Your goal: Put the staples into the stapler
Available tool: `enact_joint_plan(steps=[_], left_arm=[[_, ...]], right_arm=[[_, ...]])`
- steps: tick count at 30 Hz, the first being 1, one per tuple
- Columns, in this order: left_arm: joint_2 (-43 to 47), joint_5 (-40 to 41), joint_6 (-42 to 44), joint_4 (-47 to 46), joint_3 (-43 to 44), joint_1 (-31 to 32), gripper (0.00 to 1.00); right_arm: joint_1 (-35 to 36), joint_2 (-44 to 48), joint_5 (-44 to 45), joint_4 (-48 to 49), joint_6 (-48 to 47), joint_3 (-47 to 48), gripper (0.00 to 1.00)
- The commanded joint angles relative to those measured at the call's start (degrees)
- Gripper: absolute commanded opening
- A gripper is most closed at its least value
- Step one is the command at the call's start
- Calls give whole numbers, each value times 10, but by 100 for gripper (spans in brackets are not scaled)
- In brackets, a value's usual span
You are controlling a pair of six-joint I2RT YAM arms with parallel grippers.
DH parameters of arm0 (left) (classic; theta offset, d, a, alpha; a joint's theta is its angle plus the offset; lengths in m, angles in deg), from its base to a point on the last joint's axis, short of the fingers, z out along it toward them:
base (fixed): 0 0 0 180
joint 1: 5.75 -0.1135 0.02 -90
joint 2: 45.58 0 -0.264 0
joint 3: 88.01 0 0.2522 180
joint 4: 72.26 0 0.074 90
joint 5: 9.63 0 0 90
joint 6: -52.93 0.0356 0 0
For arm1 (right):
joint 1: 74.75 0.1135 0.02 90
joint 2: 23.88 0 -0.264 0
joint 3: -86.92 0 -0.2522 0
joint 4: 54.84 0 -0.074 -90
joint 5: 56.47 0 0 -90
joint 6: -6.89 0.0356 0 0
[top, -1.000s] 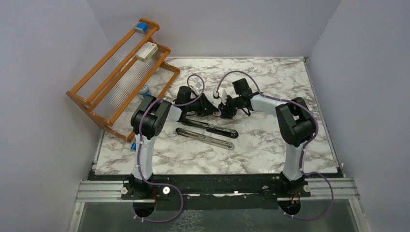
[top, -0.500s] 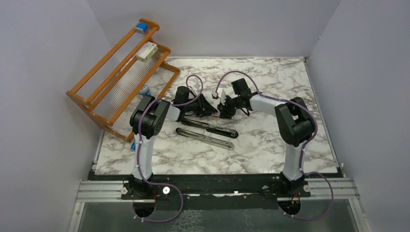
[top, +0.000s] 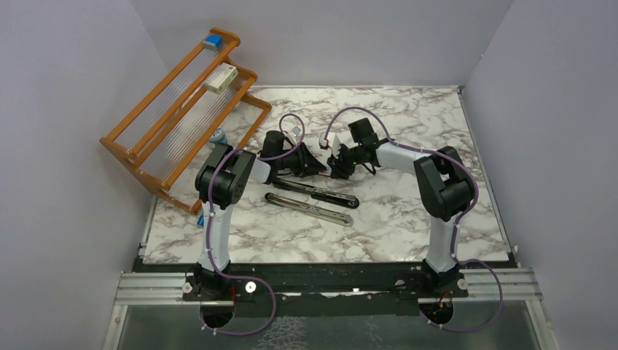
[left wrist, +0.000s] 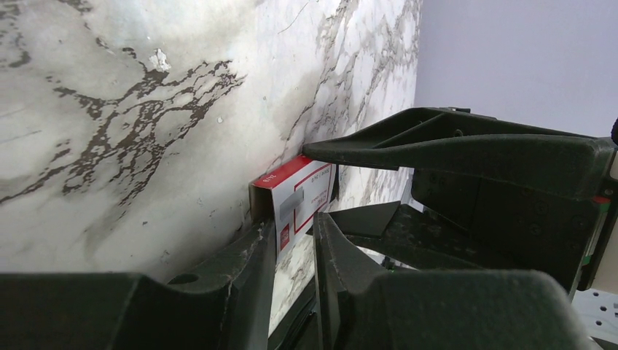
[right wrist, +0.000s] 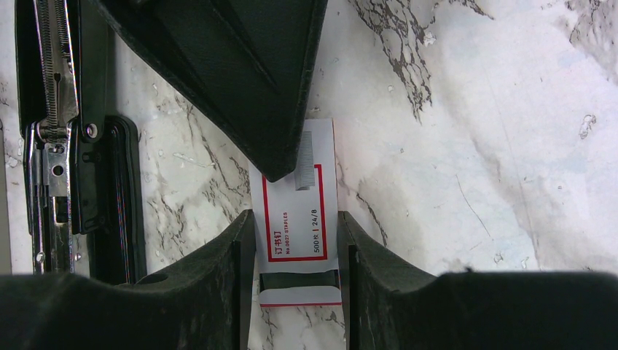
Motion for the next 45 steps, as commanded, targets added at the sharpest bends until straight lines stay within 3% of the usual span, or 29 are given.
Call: enact_joint_plan(steps=[1, 12, 20, 39, 45], left_arm=[[-14, -16, 3, 5, -8, -8, 29], [-17, -18, -1, -1, -7, -14, 30], [-23, -20, -2, -5, -5, -14, 20], [-37, -30, -18, -28, 5, -3, 20], [-39, -30, -20, -32, 5, -4, 9]], right_arm=[[9, -56, 49, -61, -21, -25, 39], [10, -56, 50, -64, -22, -24, 39], [11, -60, 48, -66, -21, -21, 39], [13, -65, 49, -72, -22, -14, 39], [13, -63, 50, -72, -22, -15, 39]])
